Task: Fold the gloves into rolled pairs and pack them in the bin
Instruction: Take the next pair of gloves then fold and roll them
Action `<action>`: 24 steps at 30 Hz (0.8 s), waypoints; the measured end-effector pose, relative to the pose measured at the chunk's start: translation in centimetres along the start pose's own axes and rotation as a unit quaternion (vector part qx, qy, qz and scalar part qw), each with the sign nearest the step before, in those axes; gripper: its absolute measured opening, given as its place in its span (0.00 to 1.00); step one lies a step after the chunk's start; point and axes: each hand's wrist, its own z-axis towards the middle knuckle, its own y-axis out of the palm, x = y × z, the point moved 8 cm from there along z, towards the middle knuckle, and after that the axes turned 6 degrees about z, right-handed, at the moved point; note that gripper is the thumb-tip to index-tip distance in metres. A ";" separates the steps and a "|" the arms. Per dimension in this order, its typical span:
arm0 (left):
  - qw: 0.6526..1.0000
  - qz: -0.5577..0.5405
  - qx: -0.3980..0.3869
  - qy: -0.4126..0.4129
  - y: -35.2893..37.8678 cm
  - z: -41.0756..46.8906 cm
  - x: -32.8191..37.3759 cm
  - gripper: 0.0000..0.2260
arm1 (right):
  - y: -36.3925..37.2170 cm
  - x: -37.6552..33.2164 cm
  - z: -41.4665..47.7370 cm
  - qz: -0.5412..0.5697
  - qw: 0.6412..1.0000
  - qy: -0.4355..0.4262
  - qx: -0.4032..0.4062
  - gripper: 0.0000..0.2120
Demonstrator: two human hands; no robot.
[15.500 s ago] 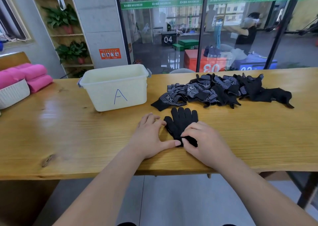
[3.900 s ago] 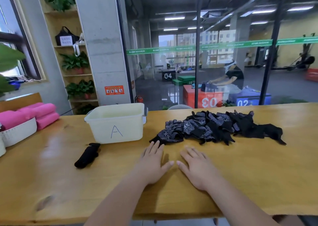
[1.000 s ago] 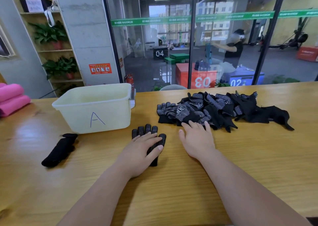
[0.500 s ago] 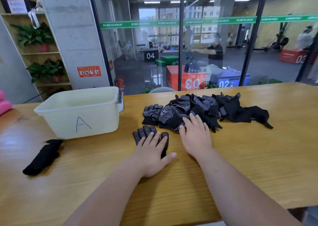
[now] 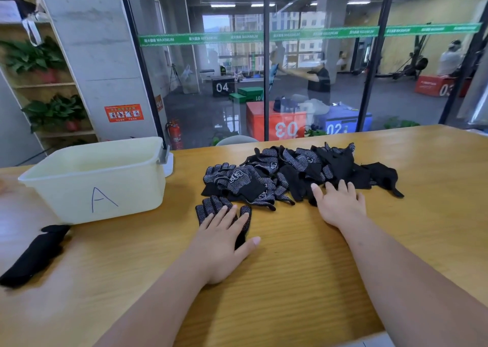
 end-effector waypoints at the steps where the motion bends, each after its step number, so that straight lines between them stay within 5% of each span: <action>1: 1.000 0.000 0.001 0.000 0.0 0.0 0.0 0.41 | 0.0 0.0 0.2 0.003 1.000 0.002 0.003 0.41; 10: 1.000 -0.004 0.003 -0.002 -0.6 -0.3 0.3 0.39 | -2.9 -3.3 -3.0 0.061 0.974 -0.146 0.161 0.27; 16: 1.000 -0.018 0.010 -0.009 -1.0 -0.7 0.4 0.39 | -0.6 -8.9 -7.5 0.079 0.921 -0.379 0.032 0.28; 20: 0.999 -0.033 0.016 -0.012 -1.1 -0.8 0.3 0.39 | -1.1 -6.5 -5.0 0.012 0.966 -0.225 0.124 0.28; 22: 0.999 -0.030 0.015 -0.011 -1.1 -0.7 0.3 0.39 | 0.6 -5.0 -3.7 -0.023 0.987 -0.146 0.059 0.29; 24: 0.999 -0.028 0.019 -0.011 -1.1 -0.6 0.4 0.39 | 1.8 -5.5 -3.4 -0.029 0.986 -0.166 0.004 0.30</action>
